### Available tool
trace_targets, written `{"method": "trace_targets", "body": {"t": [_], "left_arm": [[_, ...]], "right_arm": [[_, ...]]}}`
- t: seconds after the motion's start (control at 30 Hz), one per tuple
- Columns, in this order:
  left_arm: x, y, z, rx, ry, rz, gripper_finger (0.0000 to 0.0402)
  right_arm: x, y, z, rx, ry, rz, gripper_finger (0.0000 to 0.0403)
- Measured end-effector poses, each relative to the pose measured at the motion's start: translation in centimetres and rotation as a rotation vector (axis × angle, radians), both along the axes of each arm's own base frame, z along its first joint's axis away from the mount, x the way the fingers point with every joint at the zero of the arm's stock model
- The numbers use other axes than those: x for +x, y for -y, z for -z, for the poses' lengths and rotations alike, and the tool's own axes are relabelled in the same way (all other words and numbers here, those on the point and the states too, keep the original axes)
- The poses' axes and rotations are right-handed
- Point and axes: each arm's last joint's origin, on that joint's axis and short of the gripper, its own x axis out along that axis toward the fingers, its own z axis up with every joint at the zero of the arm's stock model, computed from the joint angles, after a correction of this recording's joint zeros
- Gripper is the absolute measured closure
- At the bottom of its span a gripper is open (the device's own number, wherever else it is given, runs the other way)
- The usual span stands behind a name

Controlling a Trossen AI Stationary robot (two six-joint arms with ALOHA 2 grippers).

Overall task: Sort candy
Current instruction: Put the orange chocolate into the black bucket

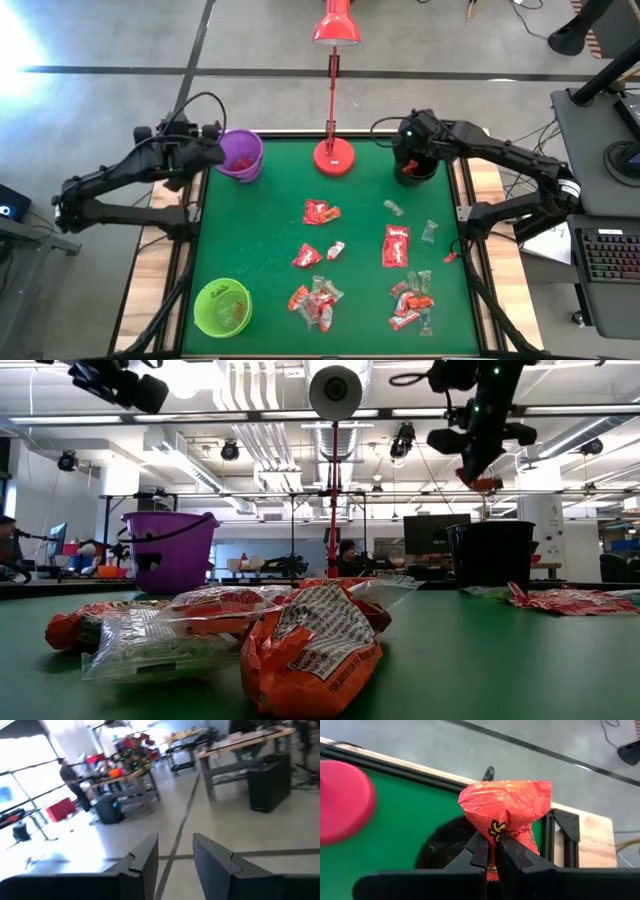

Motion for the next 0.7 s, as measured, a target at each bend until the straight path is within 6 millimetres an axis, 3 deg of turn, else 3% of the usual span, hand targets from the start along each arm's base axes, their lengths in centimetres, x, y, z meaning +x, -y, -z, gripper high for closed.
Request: {"method": "trace_targets", "body": {"t": [0.4, 0.7], "left_arm": [[2.2, -2.6, 1.7, -0.130, -0.130, -0.057, 0.0297], [1.9, -3.1, 1.7, -0.186, -0.100, -0.054, 0.0308]], "right_arm": [[-0.9, 0.5, 2.3, 0.054, -0.053, 0.035, 0.0390], [-2.1, 2.0, 2.5, 0.195, 0.049, 0.056, 0.0374]]}}
